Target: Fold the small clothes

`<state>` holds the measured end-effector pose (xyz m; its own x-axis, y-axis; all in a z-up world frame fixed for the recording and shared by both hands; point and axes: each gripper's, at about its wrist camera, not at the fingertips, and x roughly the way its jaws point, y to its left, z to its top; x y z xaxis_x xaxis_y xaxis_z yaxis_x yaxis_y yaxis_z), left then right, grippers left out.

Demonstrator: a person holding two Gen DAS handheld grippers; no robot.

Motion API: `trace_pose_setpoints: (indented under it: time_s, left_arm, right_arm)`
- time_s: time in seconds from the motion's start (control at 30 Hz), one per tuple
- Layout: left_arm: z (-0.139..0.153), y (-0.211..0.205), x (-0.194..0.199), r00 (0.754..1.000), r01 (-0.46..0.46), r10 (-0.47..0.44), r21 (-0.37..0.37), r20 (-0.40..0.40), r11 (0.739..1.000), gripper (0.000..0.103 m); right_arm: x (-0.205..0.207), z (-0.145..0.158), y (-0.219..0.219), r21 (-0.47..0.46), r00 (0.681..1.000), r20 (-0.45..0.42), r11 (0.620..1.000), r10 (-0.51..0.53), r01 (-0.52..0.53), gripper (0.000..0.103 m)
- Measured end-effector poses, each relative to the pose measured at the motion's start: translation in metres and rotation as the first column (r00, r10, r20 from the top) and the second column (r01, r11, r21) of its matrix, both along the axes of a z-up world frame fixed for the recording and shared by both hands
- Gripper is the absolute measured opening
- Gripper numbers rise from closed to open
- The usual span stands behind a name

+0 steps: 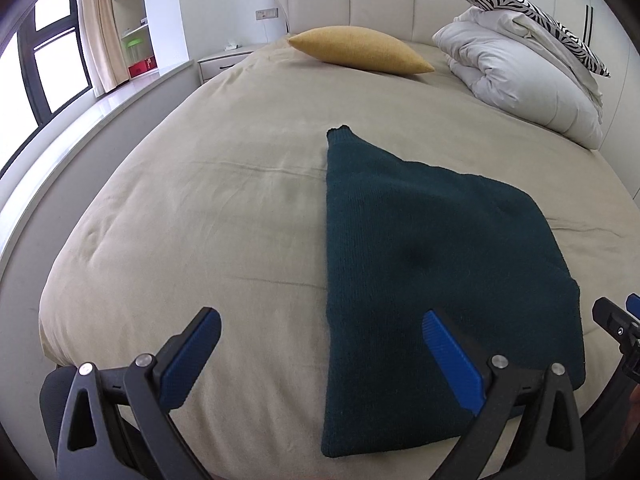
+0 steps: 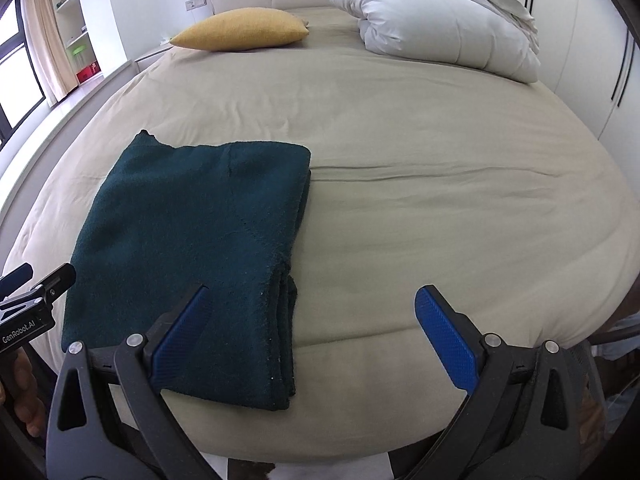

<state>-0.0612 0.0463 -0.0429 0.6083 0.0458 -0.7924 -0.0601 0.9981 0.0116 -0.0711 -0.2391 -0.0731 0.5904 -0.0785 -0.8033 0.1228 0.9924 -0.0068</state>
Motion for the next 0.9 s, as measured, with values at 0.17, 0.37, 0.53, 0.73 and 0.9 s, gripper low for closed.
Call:
trace_pose_setpoints:
  time_s: [0.17, 0.37, 0.53, 0.73, 0.9]
  left_arm:
    - [0.0, -0.0001, -0.0009, 1.0, -0.001, 0.001, 0.0, -0.001, 1.0, 0.103]
    - [0.0, -0.0003, -0.001, 1.0, 0.0, 0.0, -0.001, -0.002, 1.0, 0.103]
    - [0.0001, -0.0002, -0.0011, 1.0, 0.0, 0.0, 0.0, -0.001, 1.0, 0.103]
    - [0.0, -0.0001, -0.001, 1.0, 0.0, 0.0, -0.001, -0.001, 1.0, 0.103]
    - [0.0001, -0.0003, -0.001, 1.0, 0.0, 0.0, 0.0, -0.002, 1.0, 0.103]
  right_arm:
    - [-0.0002, 0.0004, 0.0008, 0.0, 1.0, -0.001, 1.0, 0.002, -0.002, 0.103]
    - [-0.0002, 0.0004, 0.001, 0.0, 1.0, -0.002, 1.0, 0.002, -0.002, 0.103]
    - [-0.0003, 0.0002, 0.0014, 0.002, 1.0, -0.003, 1.0, 0.003, -0.003, 0.103]
    - [-0.0007, 0.0001, 0.0019, 0.002, 1.0, -0.004, 1.0, 0.003, -0.003, 0.103]
    - [-0.0009, 0.0003, 0.002, 0.002, 1.0, -0.004, 1.0, 0.002, -0.002, 0.103]
